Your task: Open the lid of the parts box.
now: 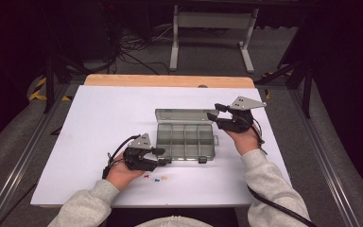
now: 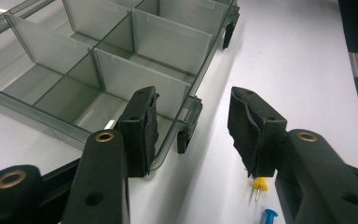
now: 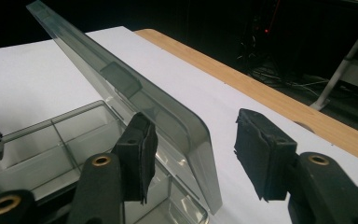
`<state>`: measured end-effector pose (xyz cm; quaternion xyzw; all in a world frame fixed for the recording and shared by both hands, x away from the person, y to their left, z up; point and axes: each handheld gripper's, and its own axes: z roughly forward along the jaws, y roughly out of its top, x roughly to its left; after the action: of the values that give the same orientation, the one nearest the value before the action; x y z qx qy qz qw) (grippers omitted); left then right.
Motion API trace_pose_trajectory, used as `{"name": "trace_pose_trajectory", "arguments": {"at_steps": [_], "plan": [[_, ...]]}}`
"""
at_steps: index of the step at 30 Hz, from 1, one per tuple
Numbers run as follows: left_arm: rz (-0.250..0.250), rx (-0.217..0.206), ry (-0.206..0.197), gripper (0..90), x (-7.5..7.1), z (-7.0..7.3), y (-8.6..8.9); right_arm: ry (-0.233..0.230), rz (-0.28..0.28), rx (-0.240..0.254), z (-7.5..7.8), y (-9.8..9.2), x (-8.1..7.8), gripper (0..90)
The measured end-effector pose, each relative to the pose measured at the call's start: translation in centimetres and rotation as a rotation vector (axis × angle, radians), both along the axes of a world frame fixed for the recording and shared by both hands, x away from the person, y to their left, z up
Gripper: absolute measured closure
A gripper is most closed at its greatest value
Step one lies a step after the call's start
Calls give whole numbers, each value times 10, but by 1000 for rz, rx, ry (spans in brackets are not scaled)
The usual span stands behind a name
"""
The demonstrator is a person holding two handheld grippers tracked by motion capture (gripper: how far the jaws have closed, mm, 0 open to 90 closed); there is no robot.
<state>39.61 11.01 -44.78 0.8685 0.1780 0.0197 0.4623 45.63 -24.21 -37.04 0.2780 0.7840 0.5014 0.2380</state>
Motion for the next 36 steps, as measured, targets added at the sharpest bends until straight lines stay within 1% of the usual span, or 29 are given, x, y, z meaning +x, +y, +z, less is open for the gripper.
{"name": "trace_pose_trajectory", "arguments": {"at_steps": [6,7,8,13,19,23,28,30,31,36], "plan": [[-7,3,-3,527,0,0,0,17,-24,4,-3,0,12,485],[-7,3,-3,527,0,0,0,17,-24,4,-3,0,12,485],[-9,7,-6,527,0,0,0,25,-32,13,-4,0,16,489],[-13,9,-7,527,0,0,-1,38,-40,27,-6,-1,22,501],[-13,8,1,532,0,1,-1,57,-47,22,-10,0,30,537],[-13,12,-1,532,0,1,-1,70,-54,14,-13,1,34,542],[-26,25,-11,541,0,2,0,91,-65,21,-17,1,38,552],[-24,29,-15,541,0,2,0,102,-65,10,-19,1,40,564],[-25,30,-16,541,-1,2,0,100,-64,6,-20,1,41,567],[-31,34,-17,541,-1,2,0,126,-69,-1,-23,1,46,586]]}}
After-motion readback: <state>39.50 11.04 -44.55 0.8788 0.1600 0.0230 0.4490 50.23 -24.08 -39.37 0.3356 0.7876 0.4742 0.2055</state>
